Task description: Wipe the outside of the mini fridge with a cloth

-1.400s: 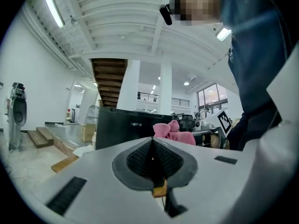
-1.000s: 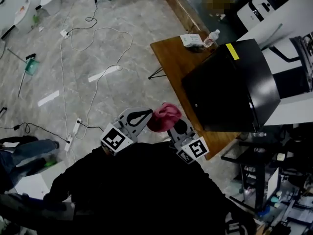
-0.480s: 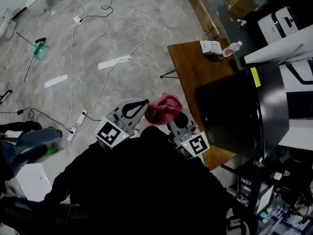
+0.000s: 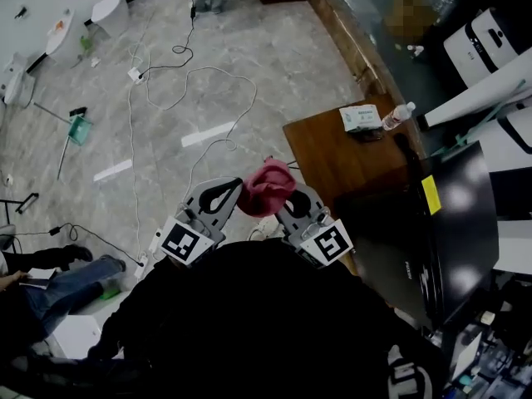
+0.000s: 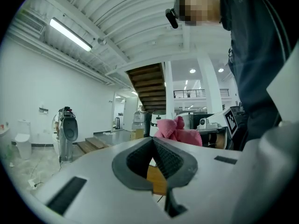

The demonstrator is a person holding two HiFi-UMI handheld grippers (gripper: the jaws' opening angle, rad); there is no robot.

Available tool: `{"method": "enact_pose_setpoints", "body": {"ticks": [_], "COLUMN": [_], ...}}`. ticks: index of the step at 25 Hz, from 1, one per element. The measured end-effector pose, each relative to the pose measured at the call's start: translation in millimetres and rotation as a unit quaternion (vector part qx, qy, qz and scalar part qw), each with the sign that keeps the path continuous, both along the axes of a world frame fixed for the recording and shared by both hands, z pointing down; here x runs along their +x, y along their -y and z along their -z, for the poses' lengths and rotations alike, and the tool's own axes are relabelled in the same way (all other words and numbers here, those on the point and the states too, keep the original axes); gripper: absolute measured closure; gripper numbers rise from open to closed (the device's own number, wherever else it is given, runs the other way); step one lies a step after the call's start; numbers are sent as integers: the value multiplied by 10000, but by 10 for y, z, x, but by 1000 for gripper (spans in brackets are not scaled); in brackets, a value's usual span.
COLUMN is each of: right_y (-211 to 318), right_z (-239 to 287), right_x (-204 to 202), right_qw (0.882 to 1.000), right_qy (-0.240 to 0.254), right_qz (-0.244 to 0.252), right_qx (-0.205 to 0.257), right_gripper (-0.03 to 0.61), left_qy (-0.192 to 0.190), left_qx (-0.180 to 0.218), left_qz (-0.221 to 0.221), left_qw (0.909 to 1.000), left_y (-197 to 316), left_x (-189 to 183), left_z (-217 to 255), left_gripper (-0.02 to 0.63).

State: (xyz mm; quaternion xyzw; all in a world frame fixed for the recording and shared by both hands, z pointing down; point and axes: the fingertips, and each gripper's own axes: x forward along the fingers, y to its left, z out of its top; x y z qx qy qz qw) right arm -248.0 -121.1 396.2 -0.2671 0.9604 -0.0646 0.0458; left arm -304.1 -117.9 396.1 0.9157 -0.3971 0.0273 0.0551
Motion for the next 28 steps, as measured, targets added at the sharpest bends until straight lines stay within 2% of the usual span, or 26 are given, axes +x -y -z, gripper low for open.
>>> {"method": "enact_pose_setpoints", "body": {"ticks": [4,9,14,17,20,23,26,28], "right_y": [522,1028,1499,1849,2283,2784,3228,3382], "right_z": [35,62,-37,-121,-141,-86,-56,-72], "right_x": [118,377,633,882,1184,1577,1984,2307], "right_qw": [9998,9983,9947,9882,9748,9512,9163,8849], "right_qy": [169,255,189,148,74,136,379,617], "right_qz": [-80,-526,-999,-1506,-2218,-3070,-3966,-4592], "right_qx": [-49,-34,-176,-258,-226,-265,-396,-479], "right_gripper": [525,525,525,525,525,525,525,525], "left_qy": [-50,-97,-135,-255,-313,-314,-329,-345], "left_qx": [60,77,121,62,103,80,30,75], "left_qz": [-93,-348,-877,-1442,-2138,-2890,-3683,-4223], "left_qw": [9999,9993,9960,9892,9763,9568,9291,9057], "left_y": [530,1081,1712,2158,2709,3250,3715,3913], "left_x": [129,320,651,963,1299,1686,2092,2398], "left_z": [30,5,-13,-101,-152,-134,-80,-45], "left_gripper": [609,609,609,609,609,609,609,609]}}
